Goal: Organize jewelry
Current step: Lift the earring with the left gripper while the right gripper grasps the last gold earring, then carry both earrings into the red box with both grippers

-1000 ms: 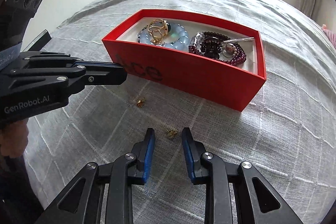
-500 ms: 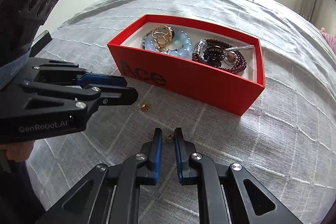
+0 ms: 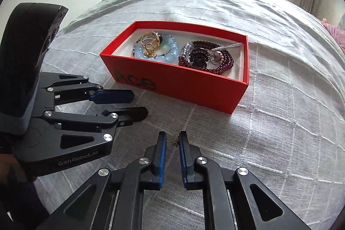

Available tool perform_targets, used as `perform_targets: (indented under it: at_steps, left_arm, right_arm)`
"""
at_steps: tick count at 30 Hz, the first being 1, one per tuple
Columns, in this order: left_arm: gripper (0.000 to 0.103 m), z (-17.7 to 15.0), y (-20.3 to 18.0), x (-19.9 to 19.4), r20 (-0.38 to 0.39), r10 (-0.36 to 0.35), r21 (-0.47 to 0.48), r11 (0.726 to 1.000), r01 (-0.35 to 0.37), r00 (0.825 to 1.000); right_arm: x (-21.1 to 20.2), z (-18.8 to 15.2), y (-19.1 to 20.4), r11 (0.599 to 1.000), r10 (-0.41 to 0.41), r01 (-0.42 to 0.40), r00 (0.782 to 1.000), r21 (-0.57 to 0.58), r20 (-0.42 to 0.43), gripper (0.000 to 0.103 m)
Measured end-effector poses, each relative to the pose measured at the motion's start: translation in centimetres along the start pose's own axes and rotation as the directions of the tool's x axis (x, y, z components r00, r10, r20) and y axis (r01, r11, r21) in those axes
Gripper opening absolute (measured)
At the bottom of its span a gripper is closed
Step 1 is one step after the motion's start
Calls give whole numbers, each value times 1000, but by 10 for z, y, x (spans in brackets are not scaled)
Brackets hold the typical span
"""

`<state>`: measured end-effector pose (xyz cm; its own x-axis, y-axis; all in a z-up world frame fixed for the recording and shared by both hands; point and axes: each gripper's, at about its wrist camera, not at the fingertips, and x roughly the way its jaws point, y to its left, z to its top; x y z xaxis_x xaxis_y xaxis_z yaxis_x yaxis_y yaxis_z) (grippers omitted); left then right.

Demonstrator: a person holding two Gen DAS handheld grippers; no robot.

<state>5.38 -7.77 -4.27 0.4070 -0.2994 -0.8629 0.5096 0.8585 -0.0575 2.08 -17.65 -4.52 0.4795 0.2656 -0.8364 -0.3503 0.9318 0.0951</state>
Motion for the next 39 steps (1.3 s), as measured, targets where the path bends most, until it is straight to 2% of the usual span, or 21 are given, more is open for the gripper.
perform_targets:
  at_steps: [1, 4, 14, 17, 26, 39]
  left_arm:
    - [15, 0, -2, 1, -1, 8, 7, 1000, -8, 1000]
    - [9, 0, -2, 0, 5, 23, 16, 1000, -23, 1000]
    - [9, 3, 7, -13, 40, -5, -23, 1000, 6, 999]
    - [9, 4, 16, -24, 70, -34, -56, 998, 38, 997]
    - [9, 8, 35, -50, 165, -61, -137, 987, 84, 984]
    - [9, 23, 26, -71, 227, -77, -150, 982, 113, 971]
  right_arm:
    - [0, 0, 0, 1000, 1, -1, 1000, 0, 0, 12]
    - [0, 0, -1, 1000, 2, -2, 1000, 1, -2, 12]
    - [-1, 0, -3, 1000, 5, -5, 1000, 4, 2, 12]
    - [-5, 0, -3, 1000, 8, -8, 1000, 8, 12, 12]
    - [-20, 0, -9, 999, 23, -24, 998, 22, 50, 12]
    - [-32, 10, -21, 997, 38, -43, 995, 62, 91, 12]
